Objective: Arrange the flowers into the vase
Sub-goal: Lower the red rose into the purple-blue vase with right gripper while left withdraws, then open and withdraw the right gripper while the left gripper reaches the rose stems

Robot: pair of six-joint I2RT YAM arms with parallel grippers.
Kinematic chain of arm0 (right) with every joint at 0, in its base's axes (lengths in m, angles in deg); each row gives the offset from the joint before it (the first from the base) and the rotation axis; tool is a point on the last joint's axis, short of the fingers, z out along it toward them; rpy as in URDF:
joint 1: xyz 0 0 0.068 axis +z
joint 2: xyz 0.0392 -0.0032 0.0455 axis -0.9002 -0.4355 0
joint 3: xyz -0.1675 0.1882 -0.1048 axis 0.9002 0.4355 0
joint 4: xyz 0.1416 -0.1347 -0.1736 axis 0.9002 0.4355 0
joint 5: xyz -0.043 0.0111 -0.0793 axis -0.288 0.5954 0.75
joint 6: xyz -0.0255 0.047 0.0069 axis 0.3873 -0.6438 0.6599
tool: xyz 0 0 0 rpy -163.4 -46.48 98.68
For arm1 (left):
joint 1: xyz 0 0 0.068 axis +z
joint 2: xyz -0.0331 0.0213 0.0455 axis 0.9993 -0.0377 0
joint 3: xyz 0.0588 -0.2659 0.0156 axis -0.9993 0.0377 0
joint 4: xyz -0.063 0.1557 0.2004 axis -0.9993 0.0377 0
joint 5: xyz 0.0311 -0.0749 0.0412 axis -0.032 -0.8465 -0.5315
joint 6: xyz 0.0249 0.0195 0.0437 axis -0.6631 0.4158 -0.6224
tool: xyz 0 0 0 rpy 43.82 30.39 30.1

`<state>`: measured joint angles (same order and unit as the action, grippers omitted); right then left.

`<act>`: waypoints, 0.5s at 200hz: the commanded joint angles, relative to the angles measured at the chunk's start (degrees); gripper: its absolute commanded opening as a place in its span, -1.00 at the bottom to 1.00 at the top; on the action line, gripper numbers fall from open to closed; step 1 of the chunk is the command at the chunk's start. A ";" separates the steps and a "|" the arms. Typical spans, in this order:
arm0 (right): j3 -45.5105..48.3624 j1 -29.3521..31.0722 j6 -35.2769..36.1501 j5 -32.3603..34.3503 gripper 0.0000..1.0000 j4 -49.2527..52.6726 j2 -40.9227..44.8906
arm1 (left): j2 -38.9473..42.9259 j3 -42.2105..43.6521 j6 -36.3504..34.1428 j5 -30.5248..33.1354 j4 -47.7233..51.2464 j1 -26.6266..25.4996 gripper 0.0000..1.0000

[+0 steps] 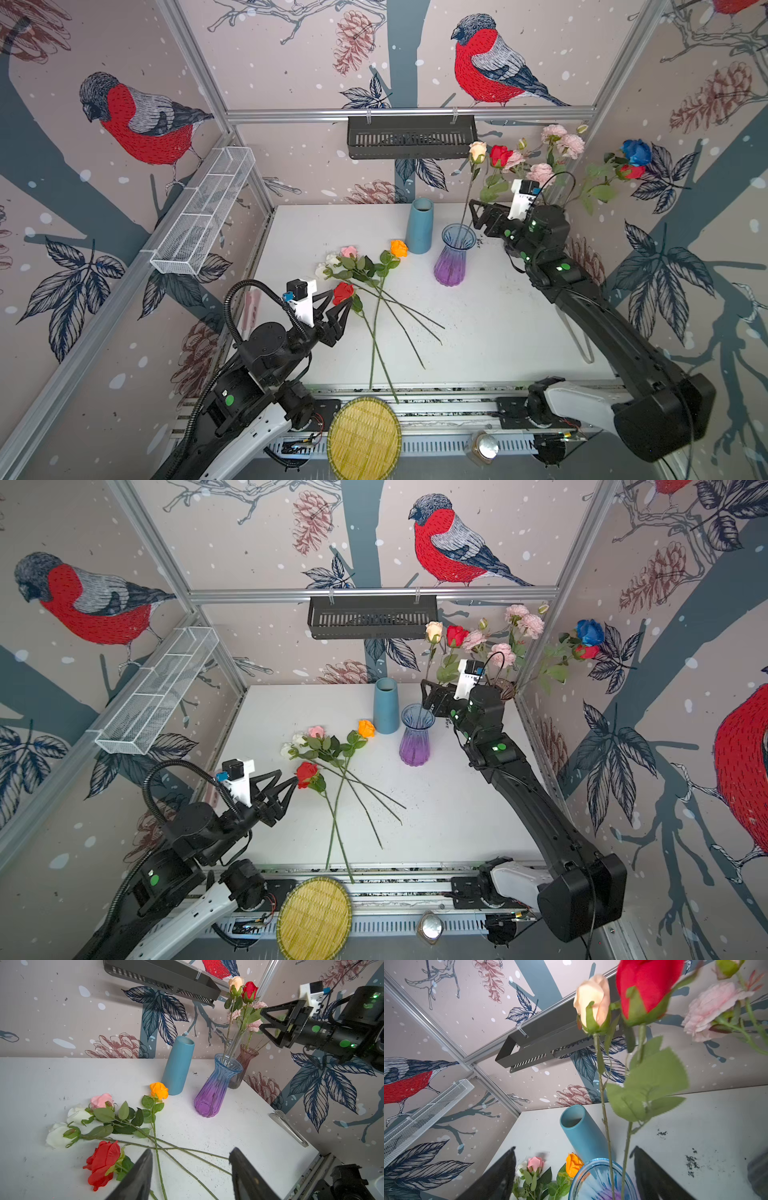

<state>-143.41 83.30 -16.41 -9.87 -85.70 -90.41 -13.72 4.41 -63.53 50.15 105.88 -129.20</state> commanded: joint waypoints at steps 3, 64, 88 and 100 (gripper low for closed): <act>1.59 0.06 1.61 1.84 0.75 1.83 3.54 | -0.25 0.13 -0.29 0.01 -1.34 -0.03 0.19; 10.62 0.04 4.82 4.09 0.76 4.85 15.22 | -15.03 -1.73 2.82 2.41 1.91 -0.03 0.25; 14.51 -0.04 5.11 2.50 0.75 6.50 18.74 | -24.31 -0.60 5.31 -3.27 -1.63 0.02 0.24; 16.84 -0.04 5.27 2.12 0.76 7.09 20.94 | -28.37 0.83 6.41 -6.02 -4.53 0.05 0.23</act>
<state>-129.47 83.28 -12.19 -6.57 -79.96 -72.46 -36.72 3.63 -60.39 49.89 105.64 -129.20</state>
